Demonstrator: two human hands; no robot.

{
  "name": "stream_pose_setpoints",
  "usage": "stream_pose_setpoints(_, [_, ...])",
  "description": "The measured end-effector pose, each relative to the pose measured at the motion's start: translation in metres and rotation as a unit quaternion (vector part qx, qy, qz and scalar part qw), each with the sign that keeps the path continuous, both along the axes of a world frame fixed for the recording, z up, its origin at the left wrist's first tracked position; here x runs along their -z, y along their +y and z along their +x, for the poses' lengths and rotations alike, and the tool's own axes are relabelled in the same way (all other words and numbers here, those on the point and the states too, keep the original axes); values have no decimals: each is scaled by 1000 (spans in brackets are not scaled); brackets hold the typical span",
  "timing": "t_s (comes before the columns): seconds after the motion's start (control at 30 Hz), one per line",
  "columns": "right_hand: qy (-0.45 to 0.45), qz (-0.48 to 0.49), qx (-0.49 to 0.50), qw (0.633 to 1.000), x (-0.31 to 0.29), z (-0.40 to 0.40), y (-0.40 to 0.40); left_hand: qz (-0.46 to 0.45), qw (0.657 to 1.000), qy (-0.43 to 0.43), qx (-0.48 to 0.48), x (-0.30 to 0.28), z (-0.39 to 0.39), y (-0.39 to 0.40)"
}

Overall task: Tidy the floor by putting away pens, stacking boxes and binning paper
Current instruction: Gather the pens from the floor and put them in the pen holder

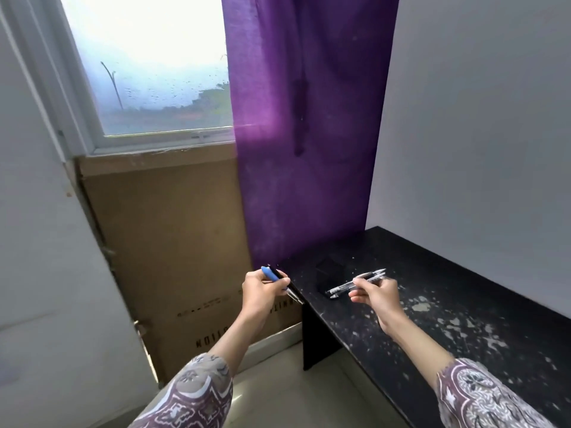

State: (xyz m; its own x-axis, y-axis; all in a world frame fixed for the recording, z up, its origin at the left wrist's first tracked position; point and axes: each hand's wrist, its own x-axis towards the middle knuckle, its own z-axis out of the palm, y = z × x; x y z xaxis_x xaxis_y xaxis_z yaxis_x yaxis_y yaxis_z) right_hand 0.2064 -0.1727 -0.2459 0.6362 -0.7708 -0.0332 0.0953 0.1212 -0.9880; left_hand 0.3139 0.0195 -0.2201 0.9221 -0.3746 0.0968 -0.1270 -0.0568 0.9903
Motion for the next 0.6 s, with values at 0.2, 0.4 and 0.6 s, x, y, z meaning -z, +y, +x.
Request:
stream_pose_setpoints(0.2, [47,-57,46,996,15,73,-89,-4,999,13,-44,16,66,-111])
stream_pose_setpoints(0.4, [85,-114,35,989,56,137,-139,27,998,5,-49,52,118,-196])
stream_pose_setpoints(0.6, [133,-235,-14,963,84,177,-155,105,994,-27,-33,84,149,-233])
